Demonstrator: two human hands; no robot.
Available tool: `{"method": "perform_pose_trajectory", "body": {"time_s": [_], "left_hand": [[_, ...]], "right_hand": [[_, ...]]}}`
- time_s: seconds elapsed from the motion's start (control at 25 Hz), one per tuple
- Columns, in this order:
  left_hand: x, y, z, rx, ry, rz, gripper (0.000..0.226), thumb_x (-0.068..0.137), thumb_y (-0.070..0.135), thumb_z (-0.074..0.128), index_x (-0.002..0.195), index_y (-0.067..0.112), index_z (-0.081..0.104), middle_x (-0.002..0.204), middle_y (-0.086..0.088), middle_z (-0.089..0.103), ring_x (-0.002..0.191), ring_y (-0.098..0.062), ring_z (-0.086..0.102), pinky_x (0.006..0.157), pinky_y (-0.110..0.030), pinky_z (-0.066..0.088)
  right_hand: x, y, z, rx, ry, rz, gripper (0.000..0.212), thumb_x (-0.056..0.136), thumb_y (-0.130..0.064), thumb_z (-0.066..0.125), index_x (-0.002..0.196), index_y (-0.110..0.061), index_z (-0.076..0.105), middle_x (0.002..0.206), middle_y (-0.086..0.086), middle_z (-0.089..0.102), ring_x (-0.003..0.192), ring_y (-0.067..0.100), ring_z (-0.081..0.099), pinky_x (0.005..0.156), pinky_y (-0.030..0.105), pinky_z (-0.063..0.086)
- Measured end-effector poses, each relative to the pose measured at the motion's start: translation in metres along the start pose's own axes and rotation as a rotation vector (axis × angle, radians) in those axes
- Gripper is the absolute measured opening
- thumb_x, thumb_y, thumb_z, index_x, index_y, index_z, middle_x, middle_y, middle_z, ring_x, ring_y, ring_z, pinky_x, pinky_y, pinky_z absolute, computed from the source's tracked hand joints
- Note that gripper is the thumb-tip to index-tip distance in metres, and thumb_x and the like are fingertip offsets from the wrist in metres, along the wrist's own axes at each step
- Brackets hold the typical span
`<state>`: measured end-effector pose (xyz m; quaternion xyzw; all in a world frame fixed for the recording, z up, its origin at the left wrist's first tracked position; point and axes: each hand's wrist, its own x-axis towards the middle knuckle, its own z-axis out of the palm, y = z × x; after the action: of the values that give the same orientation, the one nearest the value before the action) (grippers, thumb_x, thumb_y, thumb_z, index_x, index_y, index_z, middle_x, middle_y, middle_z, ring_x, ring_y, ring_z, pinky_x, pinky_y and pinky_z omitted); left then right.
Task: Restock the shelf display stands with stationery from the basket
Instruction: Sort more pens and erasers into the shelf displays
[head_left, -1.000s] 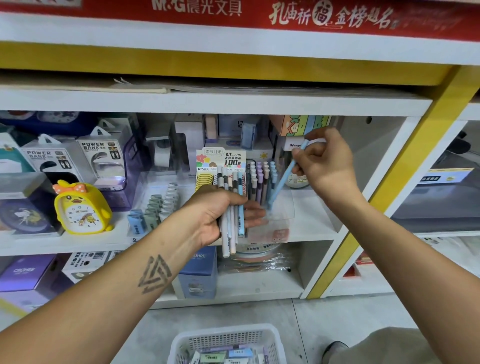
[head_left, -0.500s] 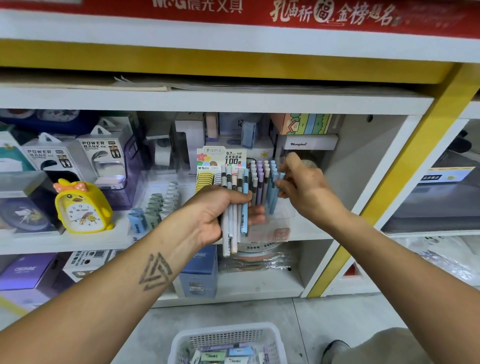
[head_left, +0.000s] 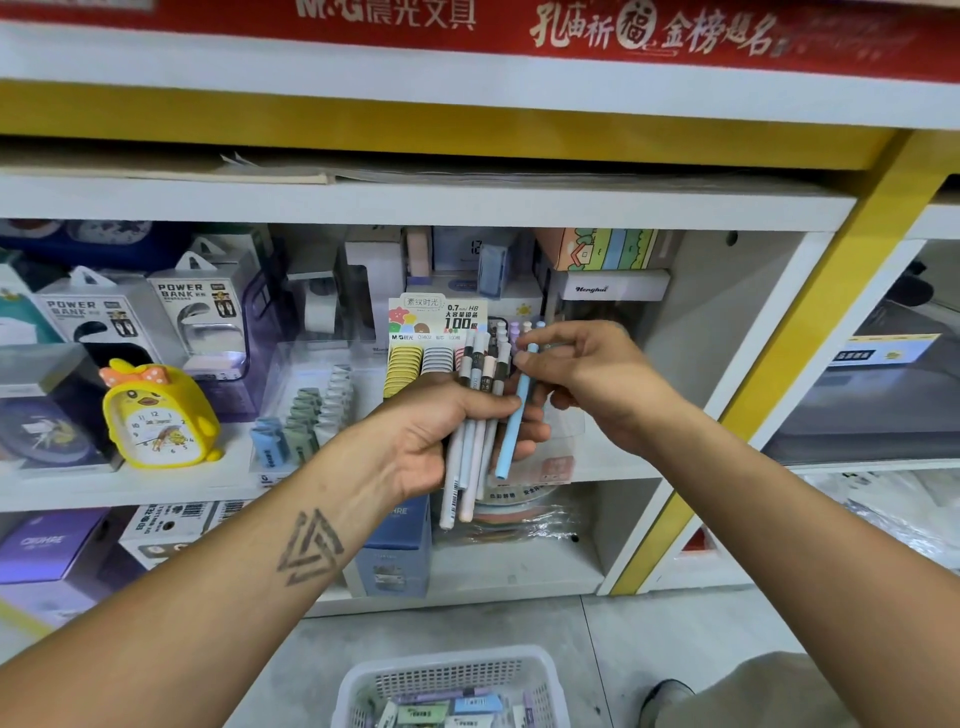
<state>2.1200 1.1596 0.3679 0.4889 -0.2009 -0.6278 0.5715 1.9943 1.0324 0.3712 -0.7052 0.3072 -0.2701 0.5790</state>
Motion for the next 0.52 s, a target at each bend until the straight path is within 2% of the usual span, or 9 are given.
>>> {"method": "perform_pose_trajectory", "body": {"time_s": [0.12, 0.2, 0.28, 0.36, 0.4, 0.52], "left_hand": [[-0.001, 0.001, -0.001, -0.074, 0.007, -0.032, 0.021, 0.092, -0.002, 0.056, 0.110, -0.009, 0.064, 0.099, -0.028, 0.071, 0.086, -0.035, 0.074, 0.067, -0.040, 0.062], [-0.002, 0.003, -0.003, -0.124, 0.023, -0.050, 0.018, 0.091, -0.002, 0.056, 0.106, -0.010, 0.062, 0.096, -0.029, 0.071, 0.082, -0.036, 0.073, 0.065, -0.040, 0.062], [-0.002, 0.004, -0.006, -0.103, 0.046, -0.064, 0.018, 0.091, -0.002, 0.055, 0.107, -0.009, 0.060, 0.091, -0.028, 0.071, 0.078, -0.035, 0.073, 0.062, -0.036, 0.062], [-0.003, 0.004, -0.006, -0.060, 0.067, -0.066, 0.017, 0.090, -0.002, 0.056, 0.105, -0.007, 0.060, 0.086, -0.024, 0.071, 0.073, -0.029, 0.070, 0.059, -0.029, 0.058], [-0.003, 0.004, -0.005, -0.051, 0.068, -0.064, 0.017, 0.089, -0.003, 0.057, 0.105, -0.006, 0.061, 0.085, -0.022, 0.071, 0.070, -0.027, 0.070, 0.057, -0.027, 0.058], [-0.003, 0.004, -0.005, -0.066, 0.067, -0.054, 0.016, 0.091, -0.003, 0.056, 0.105, -0.006, 0.061, 0.085, -0.021, 0.072, 0.066, -0.025, 0.071, 0.059, -0.029, 0.059]], "right_hand": [[0.003, -0.010, -0.011, 0.099, 0.205, -0.069, 0.021, 0.090, 0.002, 0.069, 0.110, 0.000, 0.064, 0.067, 0.009, 0.069, 0.047, 0.015, 0.057, 0.047, 0.025, 0.045], [0.006, -0.015, -0.022, 0.032, 0.363, -0.170, 0.023, 0.092, 0.001, 0.067, 0.112, -0.004, 0.056, 0.063, 0.009, 0.065, 0.045, 0.014, 0.057, 0.046, 0.027, 0.048], [0.010, -0.014, -0.029, -0.103, 0.426, -0.246, 0.022, 0.093, -0.003, 0.066, 0.107, -0.011, 0.051, 0.069, 0.021, 0.063, 0.048, 0.019, 0.061, 0.048, 0.032, 0.053], [0.012, -0.006, -0.032, -0.269, 0.383, -0.259, 0.024, 0.093, -0.006, 0.067, 0.102, -0.020, 0.050, 0.077, 0.024, 0.062, 0.057, 0.029, 0.066, 0.054, 0.039, 0.060], [0.012, -0.001, -0.032, -0.374, 0.336, -0.255, 0.025, 0.094, -0.008, 0.067, 0.099, -0.025, 0.050, 0.078, 0.020, 0.063, 0.062, 0.029, 0.068, 0.057, 0.040, 0.062], [0.013, 0.016, -0.032, -0.626, 0.216, -0.289, 0.028, 0.096, -0.015, 0.063, 0.092, -0.034, 0.043, 0.077, 0.003, 0.065, 0.061, 0.008, 0.069, 0.061, 0.036, 0.063]]}}
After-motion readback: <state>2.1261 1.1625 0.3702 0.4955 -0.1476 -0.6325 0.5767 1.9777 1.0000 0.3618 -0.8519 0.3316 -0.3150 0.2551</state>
